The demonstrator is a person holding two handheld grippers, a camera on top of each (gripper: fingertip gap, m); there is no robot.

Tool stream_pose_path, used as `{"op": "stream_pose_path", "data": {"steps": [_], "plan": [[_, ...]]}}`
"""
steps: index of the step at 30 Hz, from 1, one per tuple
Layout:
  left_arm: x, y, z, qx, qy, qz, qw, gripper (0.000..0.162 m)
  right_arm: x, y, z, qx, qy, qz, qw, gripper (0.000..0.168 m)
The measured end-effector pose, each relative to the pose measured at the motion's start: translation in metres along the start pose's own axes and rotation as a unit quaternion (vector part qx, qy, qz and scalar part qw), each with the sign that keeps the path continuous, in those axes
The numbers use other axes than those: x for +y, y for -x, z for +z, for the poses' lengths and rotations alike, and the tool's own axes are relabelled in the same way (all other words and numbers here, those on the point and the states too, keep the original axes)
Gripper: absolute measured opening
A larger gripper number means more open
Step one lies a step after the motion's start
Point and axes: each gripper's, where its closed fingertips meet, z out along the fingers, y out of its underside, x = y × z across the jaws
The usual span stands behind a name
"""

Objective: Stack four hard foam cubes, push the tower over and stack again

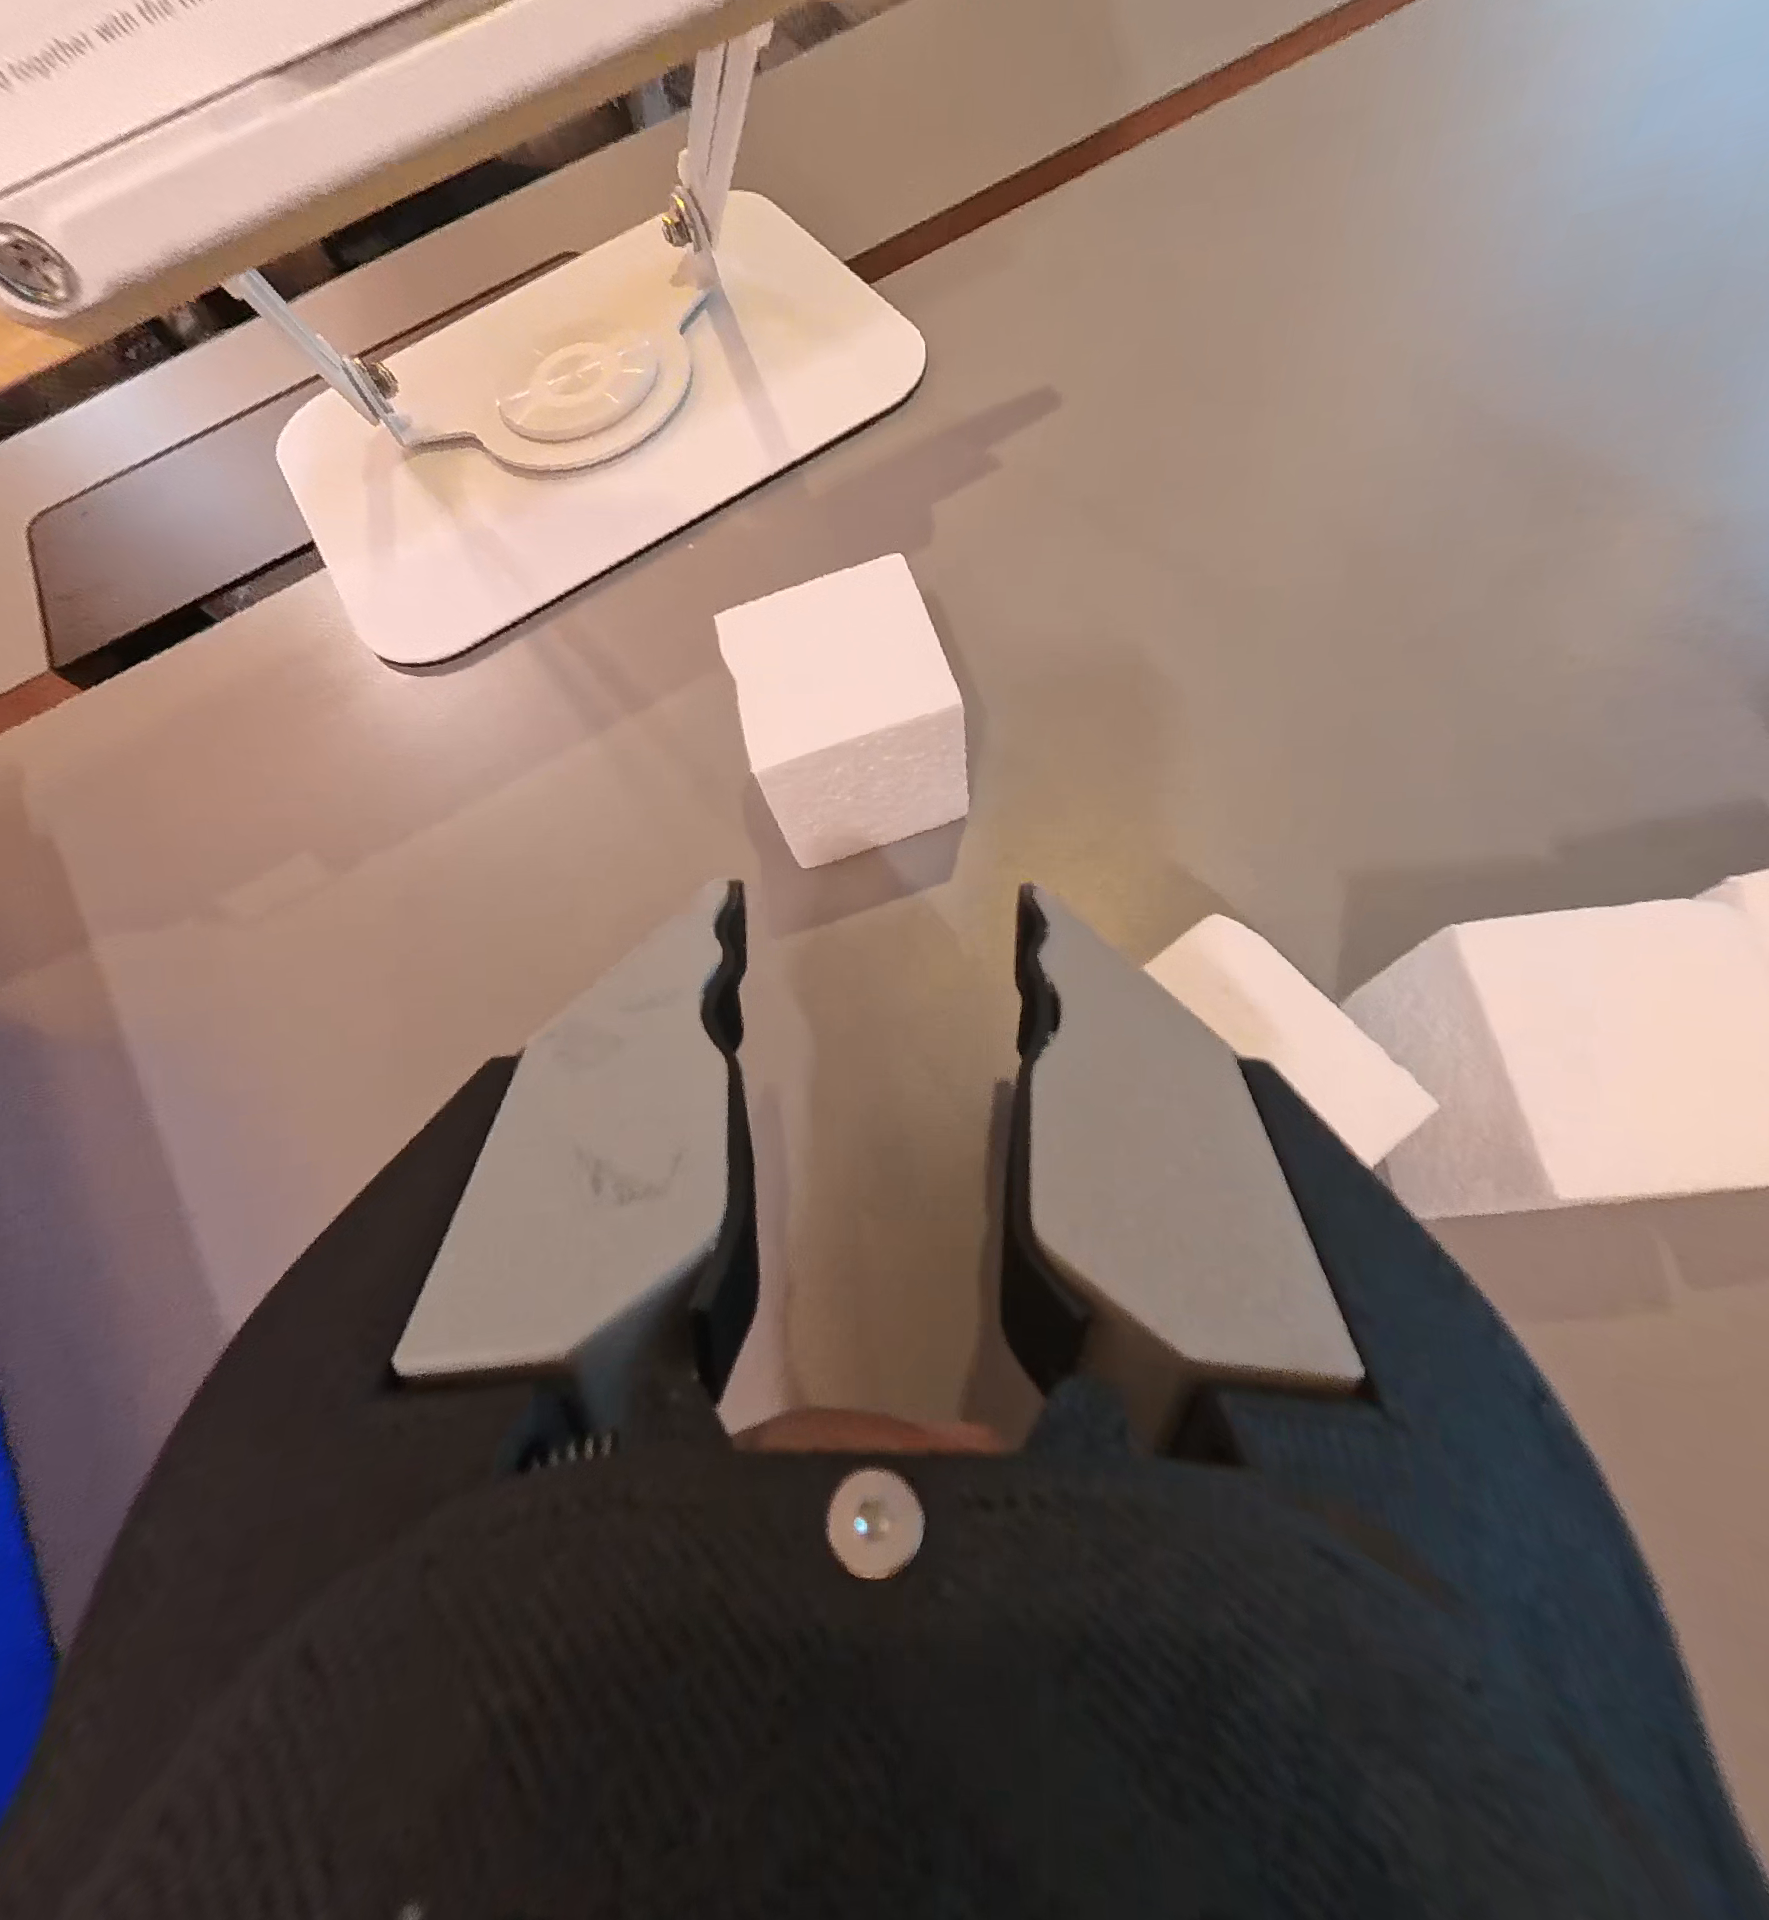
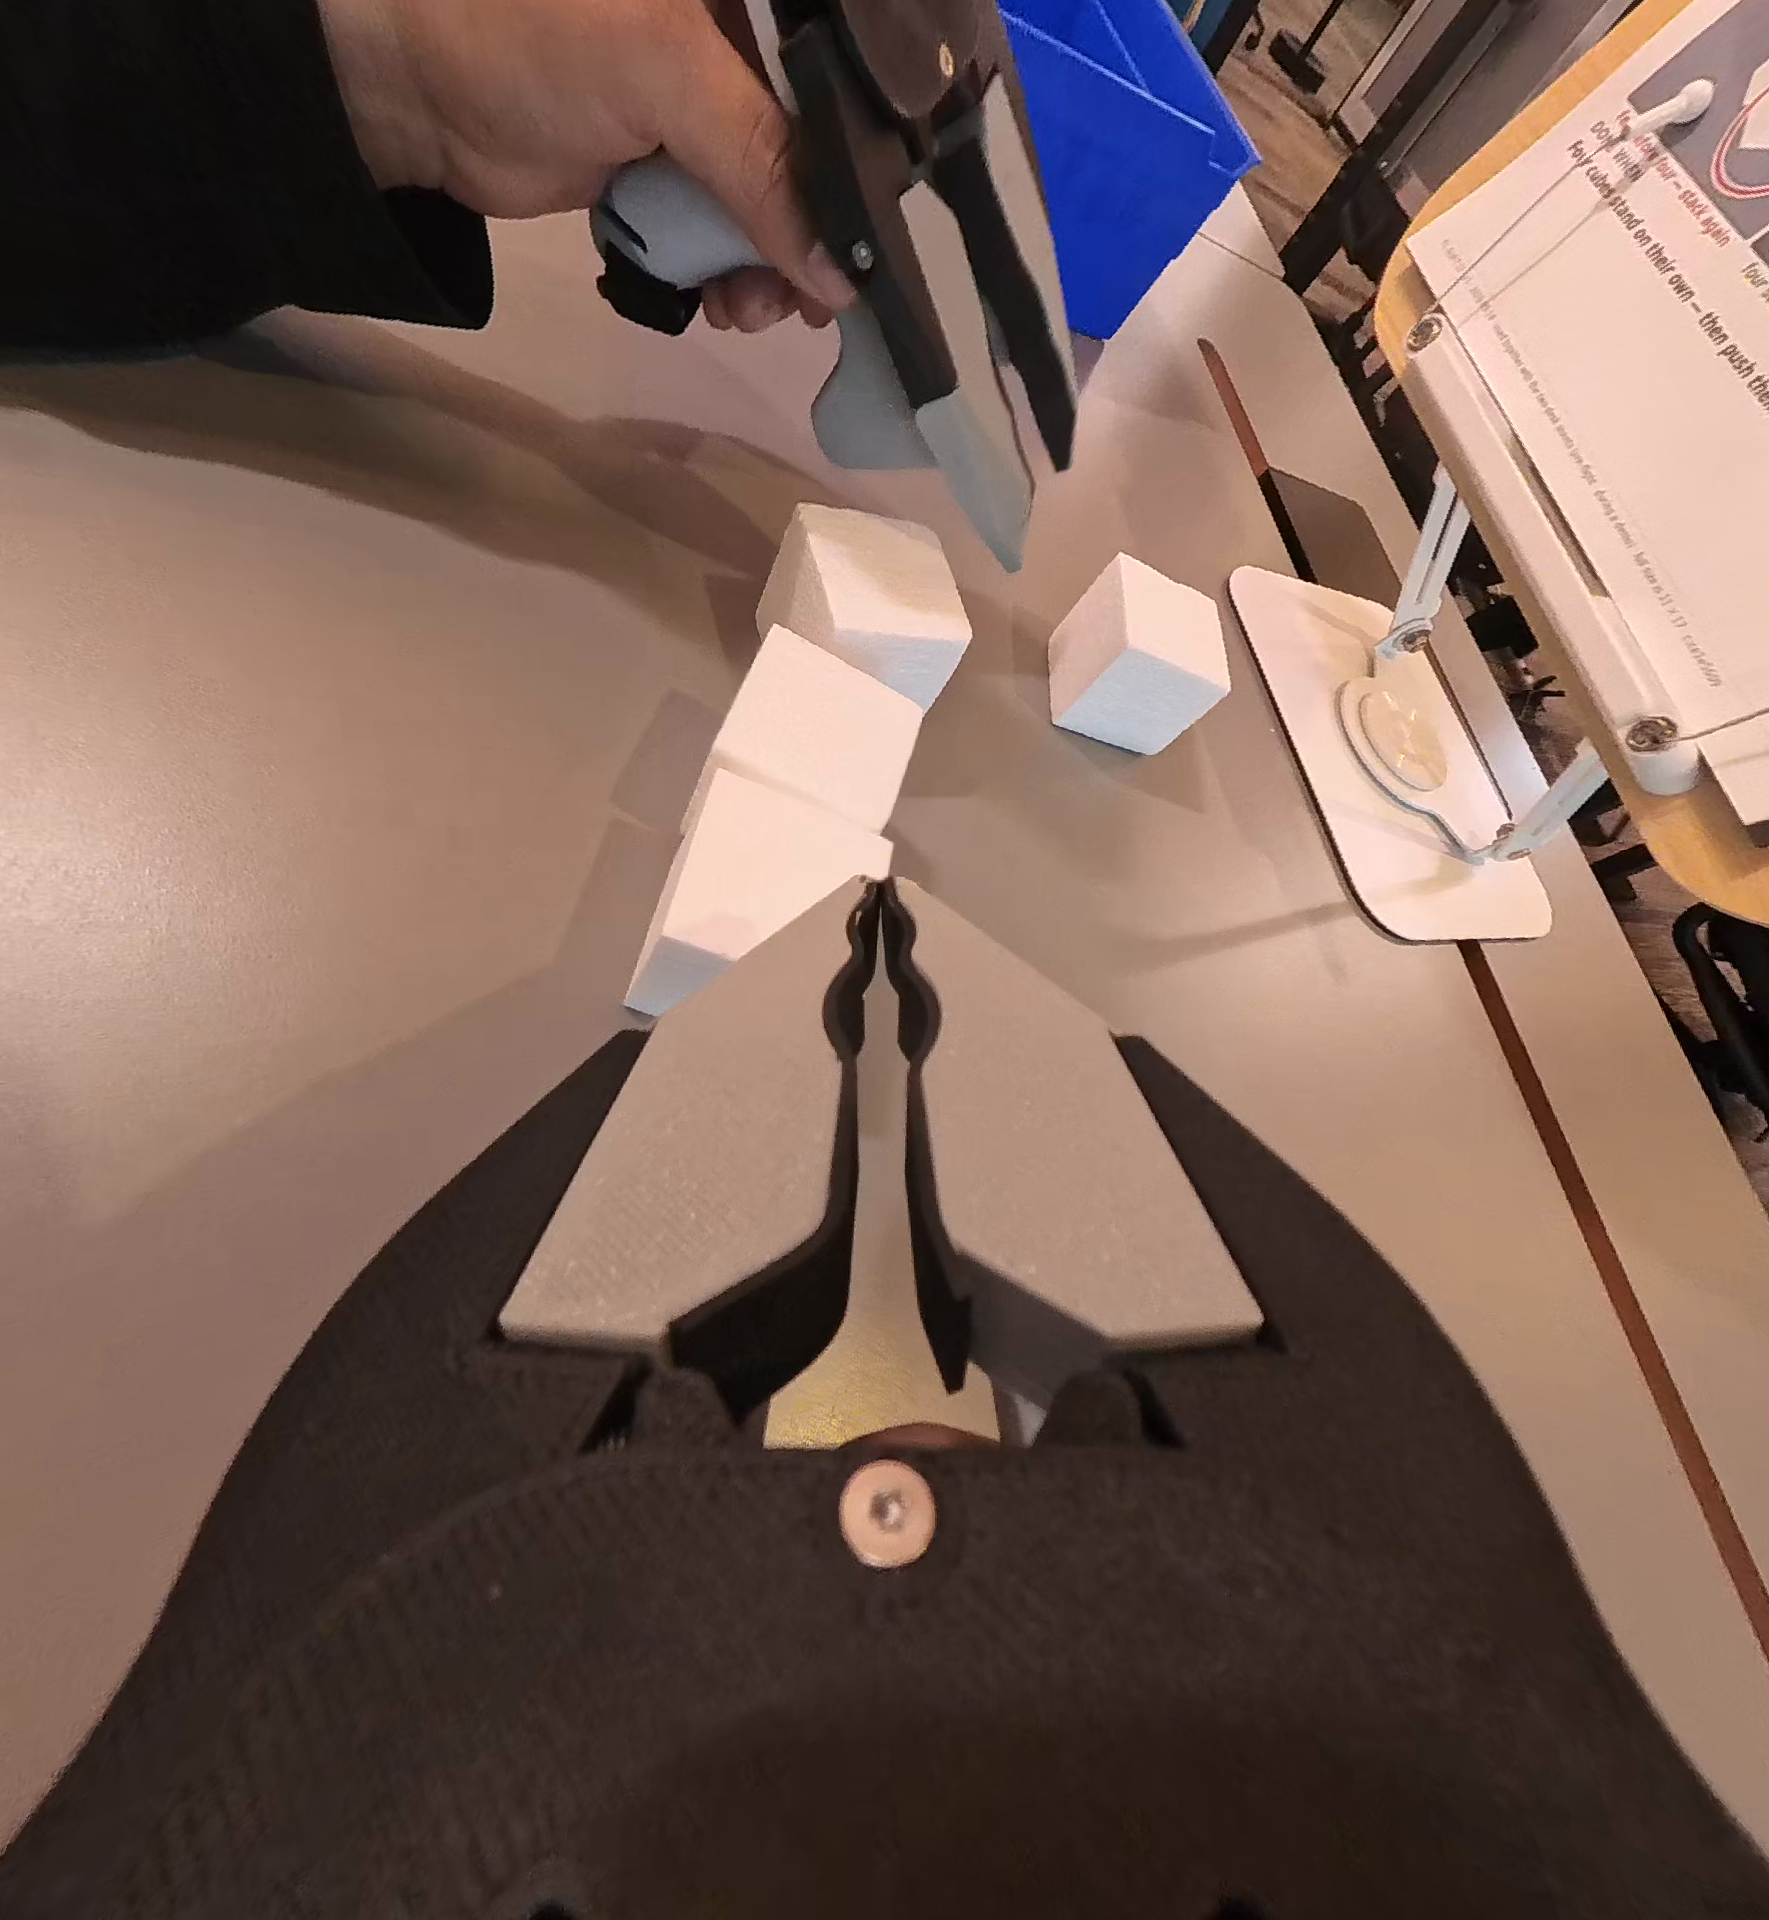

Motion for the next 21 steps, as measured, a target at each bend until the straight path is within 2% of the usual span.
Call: {"op": "stream_pose_path", "data": {"steps": [5,10,15,18,21], "plan": [[-0.007,0.005,-0.005,-0.012,-0.019,-0.004,1.000,0.050,0.002,0.012,0.008,-0.023,0.005,-0.001,1.000,0.000],[-0.010,0.005,-0.006,-0.017,-0.027,-0.001,0.999,0.050,-0.008,0.057,0.015,-0.116,-0.012,-0.034,0.993,0.000],[-0.010,0.001,-0.004,-0.014,-0.024,0.008,1.000,0.050,0.000,0.072,0.024,-0.138,0.020,-0.047,0.989,0.000],[-0.009,-0.002,-0.002,-0.010,-0.018,0.015,1.000,0.050,0.015,0.056,0.032,-0.097,0.057,-0.037,0.993,0.000],[-0.008,-0.006,0.000,-0.005,-0.015,0.022,1.000,0.051,0.049,0.004,0.034,0.035,0.144,-0.010,0.989,0.000]]}}
